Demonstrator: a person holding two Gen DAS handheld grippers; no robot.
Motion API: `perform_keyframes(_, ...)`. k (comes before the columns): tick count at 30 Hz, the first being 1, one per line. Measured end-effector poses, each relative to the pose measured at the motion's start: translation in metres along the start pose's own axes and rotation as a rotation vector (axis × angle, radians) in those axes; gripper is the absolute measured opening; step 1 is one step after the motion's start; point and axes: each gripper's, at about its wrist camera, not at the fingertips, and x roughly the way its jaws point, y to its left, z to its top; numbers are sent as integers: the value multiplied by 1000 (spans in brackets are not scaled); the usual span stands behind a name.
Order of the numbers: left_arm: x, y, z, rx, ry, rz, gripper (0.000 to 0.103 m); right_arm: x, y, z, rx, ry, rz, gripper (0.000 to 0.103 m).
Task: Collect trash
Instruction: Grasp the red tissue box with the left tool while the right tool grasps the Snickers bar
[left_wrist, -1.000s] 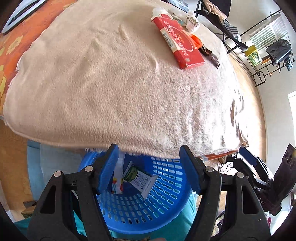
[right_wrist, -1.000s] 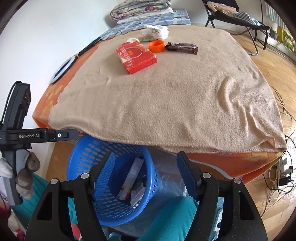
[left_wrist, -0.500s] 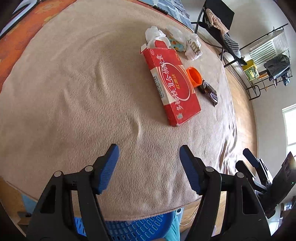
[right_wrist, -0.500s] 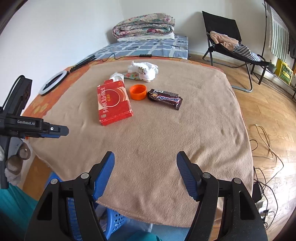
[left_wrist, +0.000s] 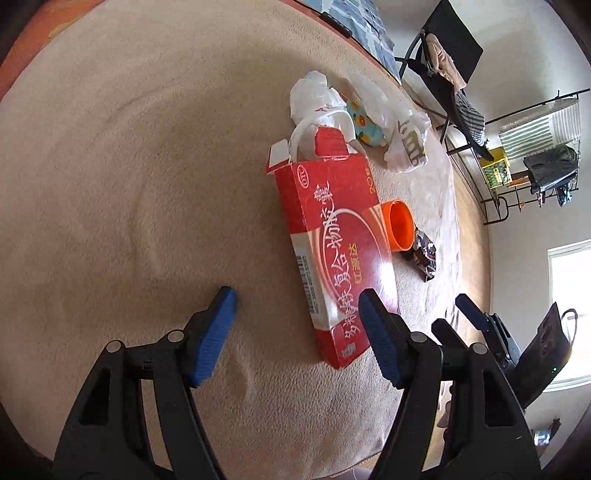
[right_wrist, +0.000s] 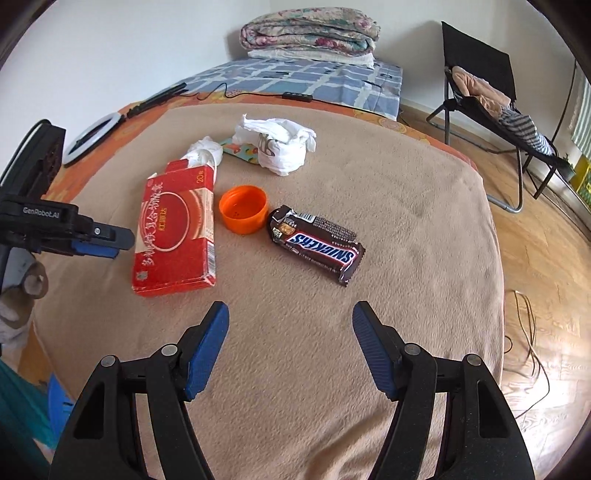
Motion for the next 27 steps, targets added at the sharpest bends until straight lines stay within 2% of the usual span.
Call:
perform_keyframes(10, 13, -19, 18, 54, -31, 46, 70, 42, -5, 22, -70, 40, -43, 69)
perform_keyframes(11, 13, -21, 18, 65, -35, 50, 65, 46, -7, 23, -71, 46, -46, 69)
perform_keyframes(12, 14, -23, 18, 75, -36, 49, 50, 50, -8, 25, -71, 52, -52, 69)
perform_keyframes(13, 16, -24, 19, 78, -28, 37, 43, 53, -10, 25, -70, 59, -58, 69)
perform_keyframes(18, 9, -34, 21, 87, -54, 16, 33, 62, -18, 26, -27, 73, -24, 68)
perform_keyframes(20, 6, -42, 23, 101, -63, 11, 30, 61, -20, 25, -2, 72, 10, 60)
perform_keyframes(24, -2, -61, 23, 144, -81, -5, 26, 60, -25, 24, 46, 63, 39, 52)
perform_keyframes(27, -2, -80, 20, 199, -89, 9, 26, 57, -32, 25, 88, 52, 70, 44)
